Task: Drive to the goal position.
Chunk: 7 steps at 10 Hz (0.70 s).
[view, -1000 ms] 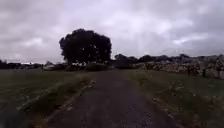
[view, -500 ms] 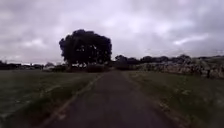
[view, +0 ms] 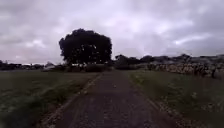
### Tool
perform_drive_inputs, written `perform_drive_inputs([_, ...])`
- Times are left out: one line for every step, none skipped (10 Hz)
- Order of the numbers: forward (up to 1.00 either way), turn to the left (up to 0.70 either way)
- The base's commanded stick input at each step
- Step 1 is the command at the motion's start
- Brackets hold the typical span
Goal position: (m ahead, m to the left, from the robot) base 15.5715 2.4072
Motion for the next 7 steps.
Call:
perform_drive_inputs([0.5, 0.0])
perform_drive_inputs([0.5, 0.0])
perform_drive_inputs([0.5, 0.0])
perform_drive_inputs([0.5, 0.0])
perform_drive_inputs([0.5, 0.0])
perform_drive_inputs([0.5, 0.0])
perform_drive_inputs([0.5, 0.0])
